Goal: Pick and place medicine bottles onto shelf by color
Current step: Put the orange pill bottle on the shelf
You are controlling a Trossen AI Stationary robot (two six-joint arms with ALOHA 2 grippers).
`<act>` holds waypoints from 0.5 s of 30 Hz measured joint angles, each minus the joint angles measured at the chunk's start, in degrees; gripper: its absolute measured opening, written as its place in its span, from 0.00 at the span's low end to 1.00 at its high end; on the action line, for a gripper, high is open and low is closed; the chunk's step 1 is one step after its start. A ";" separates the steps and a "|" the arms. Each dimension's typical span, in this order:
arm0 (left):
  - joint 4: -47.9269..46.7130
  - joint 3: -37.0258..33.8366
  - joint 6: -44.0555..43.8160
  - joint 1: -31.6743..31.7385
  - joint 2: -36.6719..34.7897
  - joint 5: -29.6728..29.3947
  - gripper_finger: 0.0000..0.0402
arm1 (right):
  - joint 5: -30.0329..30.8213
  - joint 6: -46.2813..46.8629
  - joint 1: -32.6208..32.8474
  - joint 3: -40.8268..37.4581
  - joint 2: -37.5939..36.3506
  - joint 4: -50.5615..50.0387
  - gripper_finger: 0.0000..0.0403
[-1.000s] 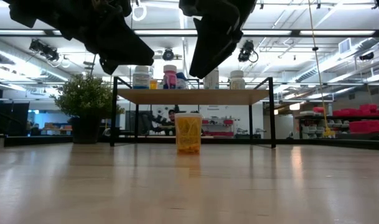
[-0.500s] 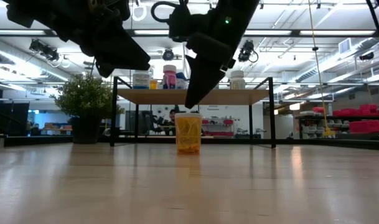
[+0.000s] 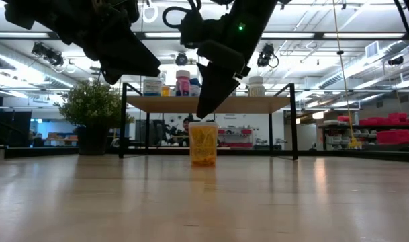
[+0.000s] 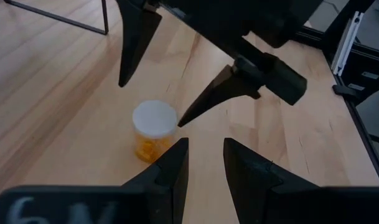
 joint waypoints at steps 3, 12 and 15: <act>0.02 0.00 -0.12 -0.02 0.00 0.00 0.27 | -0.85 -0.19 -0.42 0.00 0.00 0.04 0.80; 0.02 0.00 -0.31 -0.02 0.00 0.00 0.27 | -4.65 -0.11 -1.54 0.00 0.00 0.17 0.80; 0.01 0.00 -0.32 -0.02 0.00 0.00 0.27 | -6.32 -0.13 -1.83 0.00 0.00 0.16 0.80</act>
